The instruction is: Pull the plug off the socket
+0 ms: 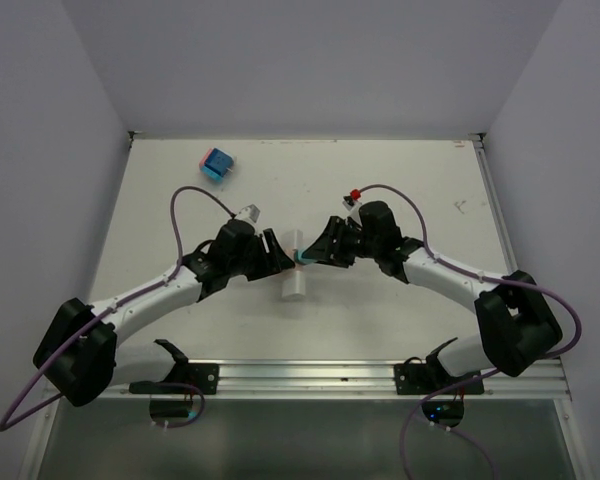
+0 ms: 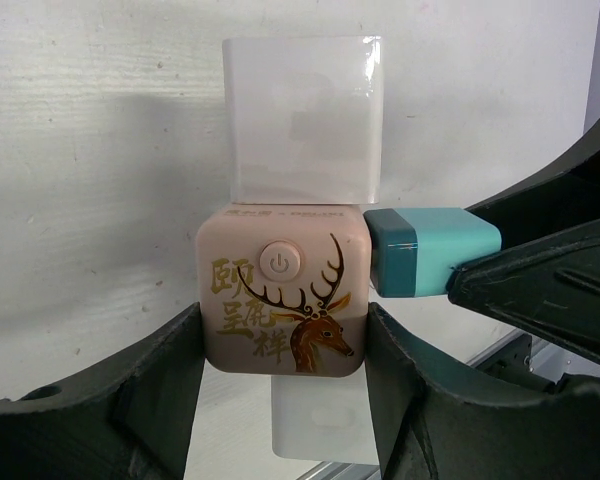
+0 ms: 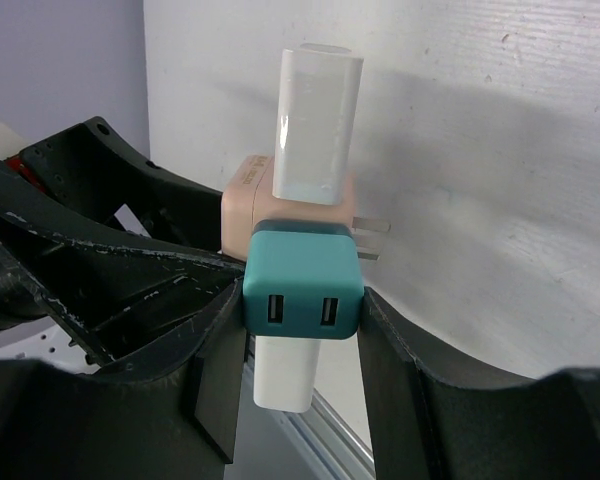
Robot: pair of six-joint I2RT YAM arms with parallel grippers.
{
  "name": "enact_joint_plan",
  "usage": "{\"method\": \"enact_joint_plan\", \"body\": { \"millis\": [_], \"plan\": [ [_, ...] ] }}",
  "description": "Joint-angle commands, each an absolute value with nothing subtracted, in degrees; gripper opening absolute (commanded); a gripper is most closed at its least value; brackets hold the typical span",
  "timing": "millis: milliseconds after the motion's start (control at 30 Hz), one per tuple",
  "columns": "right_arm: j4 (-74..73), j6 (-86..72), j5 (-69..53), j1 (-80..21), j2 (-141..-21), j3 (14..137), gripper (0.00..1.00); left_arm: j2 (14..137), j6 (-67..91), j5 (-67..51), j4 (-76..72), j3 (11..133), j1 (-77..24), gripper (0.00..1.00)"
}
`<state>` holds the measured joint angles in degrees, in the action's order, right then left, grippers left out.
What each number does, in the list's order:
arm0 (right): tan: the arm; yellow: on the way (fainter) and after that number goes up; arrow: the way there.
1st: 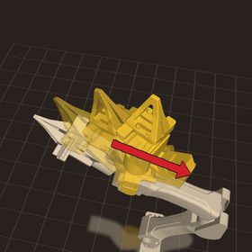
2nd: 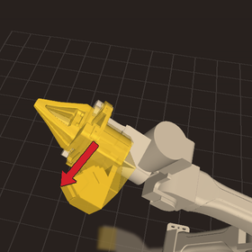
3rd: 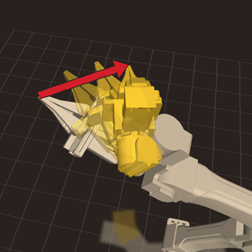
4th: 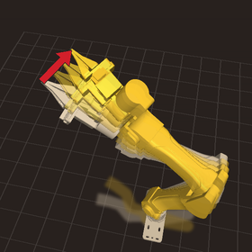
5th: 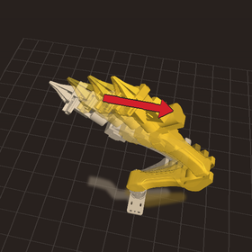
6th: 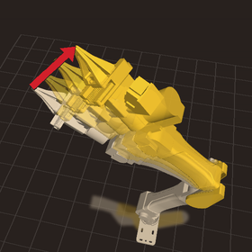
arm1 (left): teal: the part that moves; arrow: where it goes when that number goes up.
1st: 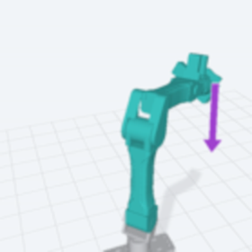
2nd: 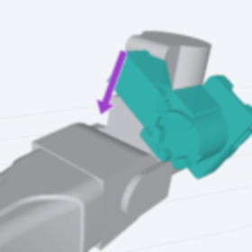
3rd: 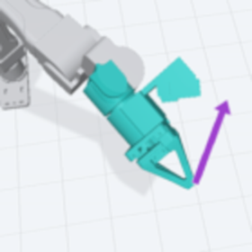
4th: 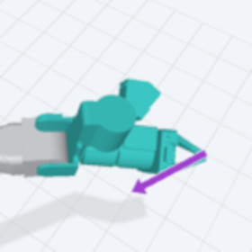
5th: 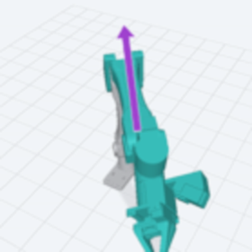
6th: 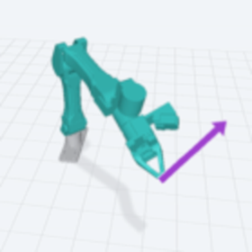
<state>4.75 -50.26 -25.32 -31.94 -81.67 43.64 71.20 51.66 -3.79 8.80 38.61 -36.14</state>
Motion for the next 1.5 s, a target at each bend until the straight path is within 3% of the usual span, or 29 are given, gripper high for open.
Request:
{"method": "enact_joint_plan", "body": {
  "millis": [0,600,1100,1467],
  "plan": [
    [-4.7,-44.2,-17.3,-25.8,-78.0,45.2,0.0,69.5,48.8,16.7,25.6,38.2,-32.3,0.0],
    [-1.1,-48.5,-13.8,-30.4,-81.6,46.6,0.0,70.7,50.9,19.0,27.9,43.6,-34.0,0.0],
    [4.2,-48.5,-14.0,-31.1,-86.0,45.4,0.0,73.6,52.6,18.7,23.1,38.8,-36.0,0.0],
    [6.5,-48.2,-18.3,-19.7,-86.6,44.8,0.0,64.3,50.2,16.2,17.9,37.1,-36.0,0.0]
  ]
}}
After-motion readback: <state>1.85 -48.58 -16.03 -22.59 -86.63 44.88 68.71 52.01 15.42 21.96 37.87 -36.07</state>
